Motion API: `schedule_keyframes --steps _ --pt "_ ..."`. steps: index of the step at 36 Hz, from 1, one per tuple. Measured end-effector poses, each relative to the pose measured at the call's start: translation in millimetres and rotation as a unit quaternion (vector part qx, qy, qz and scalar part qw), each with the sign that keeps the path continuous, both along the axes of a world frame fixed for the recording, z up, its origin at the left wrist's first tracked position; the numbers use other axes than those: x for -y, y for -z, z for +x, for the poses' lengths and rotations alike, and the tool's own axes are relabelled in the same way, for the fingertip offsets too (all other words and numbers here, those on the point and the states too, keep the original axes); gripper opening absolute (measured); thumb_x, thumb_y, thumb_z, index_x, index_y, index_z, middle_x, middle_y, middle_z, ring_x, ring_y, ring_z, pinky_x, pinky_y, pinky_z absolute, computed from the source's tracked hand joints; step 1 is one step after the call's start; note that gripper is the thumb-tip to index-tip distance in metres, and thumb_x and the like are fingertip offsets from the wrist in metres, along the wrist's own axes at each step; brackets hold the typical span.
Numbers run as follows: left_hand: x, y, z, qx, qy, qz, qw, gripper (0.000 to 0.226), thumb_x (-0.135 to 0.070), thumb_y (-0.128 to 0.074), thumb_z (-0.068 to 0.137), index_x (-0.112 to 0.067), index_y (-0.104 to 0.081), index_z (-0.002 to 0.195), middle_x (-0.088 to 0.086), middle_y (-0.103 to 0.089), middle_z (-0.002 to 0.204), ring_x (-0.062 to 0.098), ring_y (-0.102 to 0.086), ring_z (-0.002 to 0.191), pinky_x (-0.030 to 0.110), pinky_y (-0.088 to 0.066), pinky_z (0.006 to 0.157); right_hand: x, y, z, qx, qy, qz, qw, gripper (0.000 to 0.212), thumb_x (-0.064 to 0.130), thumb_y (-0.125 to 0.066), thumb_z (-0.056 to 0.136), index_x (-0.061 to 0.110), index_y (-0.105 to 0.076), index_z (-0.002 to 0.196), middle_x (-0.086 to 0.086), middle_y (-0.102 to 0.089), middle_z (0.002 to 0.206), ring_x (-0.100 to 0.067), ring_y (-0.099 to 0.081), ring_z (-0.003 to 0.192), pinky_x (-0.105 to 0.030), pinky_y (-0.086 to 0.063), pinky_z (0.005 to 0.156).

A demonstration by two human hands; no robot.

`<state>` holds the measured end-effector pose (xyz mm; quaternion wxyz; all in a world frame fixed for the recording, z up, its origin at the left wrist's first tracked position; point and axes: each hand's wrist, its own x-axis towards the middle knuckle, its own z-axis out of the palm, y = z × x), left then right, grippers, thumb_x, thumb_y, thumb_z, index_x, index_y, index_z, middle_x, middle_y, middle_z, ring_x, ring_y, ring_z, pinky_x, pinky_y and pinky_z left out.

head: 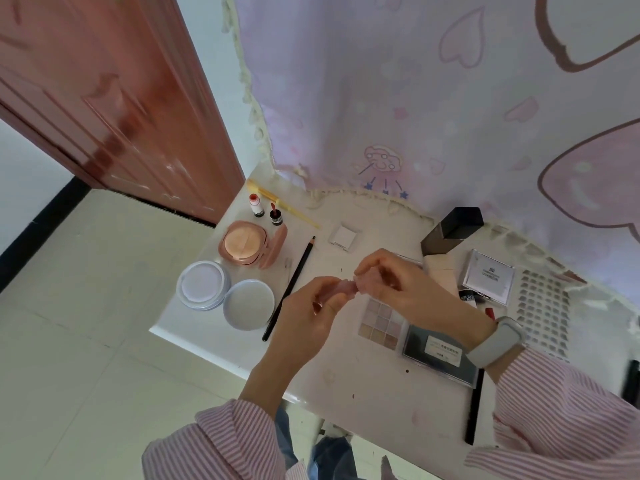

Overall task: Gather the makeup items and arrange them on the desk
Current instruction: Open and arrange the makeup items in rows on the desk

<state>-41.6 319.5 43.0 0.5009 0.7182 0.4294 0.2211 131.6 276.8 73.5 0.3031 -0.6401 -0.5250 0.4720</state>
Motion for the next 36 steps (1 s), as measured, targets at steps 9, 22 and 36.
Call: schedule_keyframes --steps 9,22,36 --pt "2 -3 0 0.001 0.030 0.019 0.999 0.030 -0.014 -0.060 0.089 -0.042 -0.048 0.092 -0.033 -0.057 0.084 -0.018 -0.053 0.085 0.006 -0.042 0.072 -5 -1 -4 0.027 0.029 -0.062 0.997 0.007 0.030 -0.051 0.091 0.024 -0.054 0.089 0.005 -0.062 0.074 0.004 -0.053 0.052 -0.012 -0.039 0.053" --pt "-1 9 -5 0.002 0.052 -0.034 0.998 0.012 -0.029 -0.058 0.090 -0.038 -0.054 0.098 -0.018 -0.065 0.090 0.000 -0.059 0.086 0.021 -0.049 0.077 3 -13 12 0.098 -0.069 -0.015 0.993 0.019 0.021 -0.058 0.089 0.037 -0.049 0.091 0.018 -0.059 0.095 0.008 -0.056 0.087 -0.008 -0.042 0.073" --pt "-9 0 -12 0.042 0.101 -0.188 0.976 0.029 -0.050 -0.050 0.085 -0.025 -0.063 0.090 -0.010 -0.060 0.061 0.006 -0.053 0.060 0.021 -0.046 0.064 15 -11 22 0.281 -0.083 0.140 0.946 0.025 0.016 -0.051 0.092 0.024 -0.058 0.114 0.030 -0.050 0.098 0.006 -0.049 0.091 -0.010 -0.039 0.078"
